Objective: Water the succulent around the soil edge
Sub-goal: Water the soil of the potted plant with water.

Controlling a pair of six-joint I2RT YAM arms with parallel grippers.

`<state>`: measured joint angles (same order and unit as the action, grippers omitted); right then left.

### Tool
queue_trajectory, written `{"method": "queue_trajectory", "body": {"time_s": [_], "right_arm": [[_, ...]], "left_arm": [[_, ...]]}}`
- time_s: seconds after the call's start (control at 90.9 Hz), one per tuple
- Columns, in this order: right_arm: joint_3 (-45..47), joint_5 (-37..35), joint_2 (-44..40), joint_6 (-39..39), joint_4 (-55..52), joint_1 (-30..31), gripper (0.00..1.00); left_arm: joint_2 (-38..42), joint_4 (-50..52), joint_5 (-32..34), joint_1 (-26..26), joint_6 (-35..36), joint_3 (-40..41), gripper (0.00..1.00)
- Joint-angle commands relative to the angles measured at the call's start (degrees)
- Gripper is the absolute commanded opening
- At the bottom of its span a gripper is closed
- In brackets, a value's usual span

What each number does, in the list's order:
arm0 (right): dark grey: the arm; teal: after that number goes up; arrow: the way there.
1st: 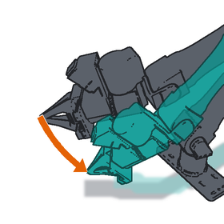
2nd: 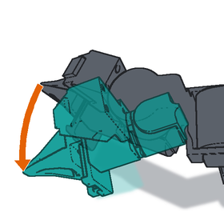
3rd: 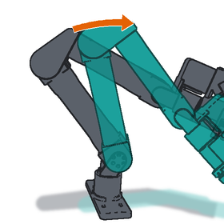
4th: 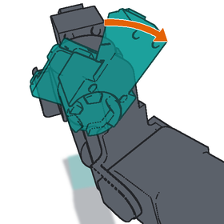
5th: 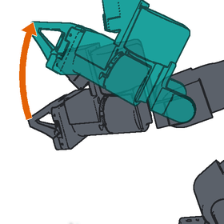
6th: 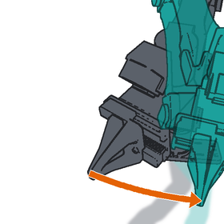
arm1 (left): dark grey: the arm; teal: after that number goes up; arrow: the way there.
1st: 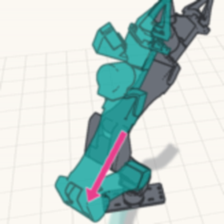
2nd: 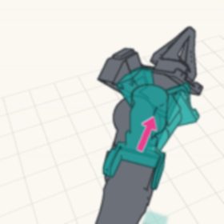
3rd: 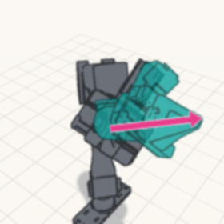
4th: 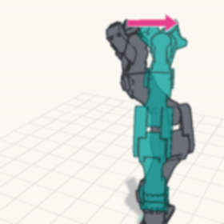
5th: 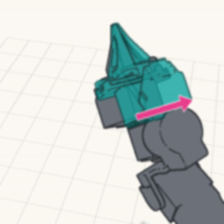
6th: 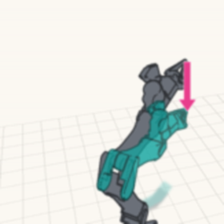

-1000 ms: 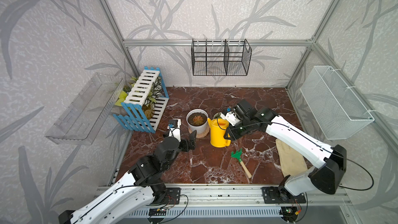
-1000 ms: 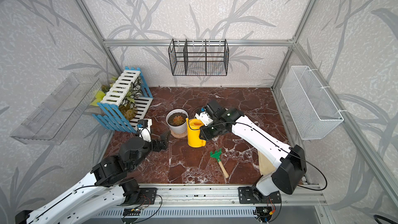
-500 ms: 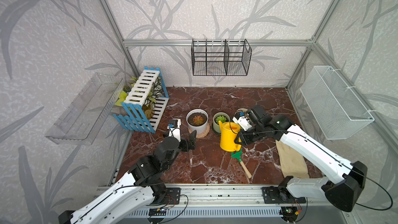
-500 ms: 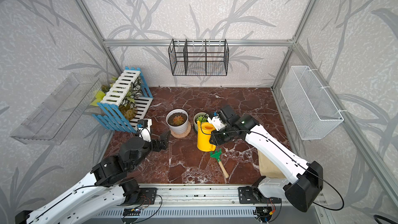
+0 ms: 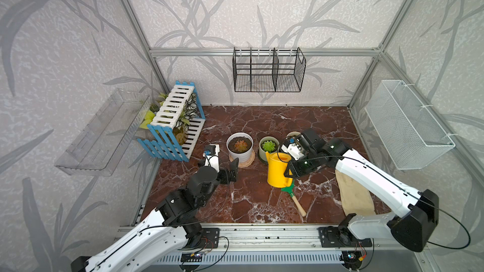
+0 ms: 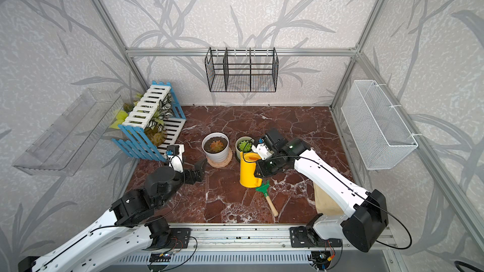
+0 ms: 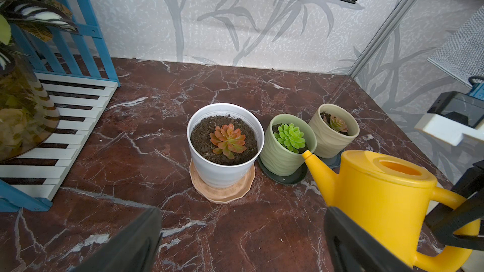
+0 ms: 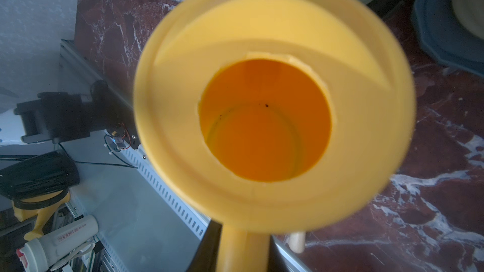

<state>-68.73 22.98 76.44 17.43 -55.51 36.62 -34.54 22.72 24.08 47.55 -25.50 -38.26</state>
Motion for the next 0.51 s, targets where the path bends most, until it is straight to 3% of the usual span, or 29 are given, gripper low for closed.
{"method": "queue_trajectory", "body": {"time_s": [0.0, 0.297, 0.495], "right_arm": [[1.1, -0.6, -2.7, 0.7, 0.2, -1.2, 0.0], [1.9, -1.3, -5.1, 0.2, -1.3, -4.1, 0.0], [2.6, 2.0, -4.6, -0.4, -0.6, -4.1, 0.0]], "left_arm": [[0.2, 0.3, 0.5, -0.3, 0.6, 0.3, 1.0], [0.2, 0.2, 0.2, -0.4, 0.6, 0.3, 1.0], [0.2, 0.2, 0.0, -0.5, 0.6, 0.3, 1.0]]}}
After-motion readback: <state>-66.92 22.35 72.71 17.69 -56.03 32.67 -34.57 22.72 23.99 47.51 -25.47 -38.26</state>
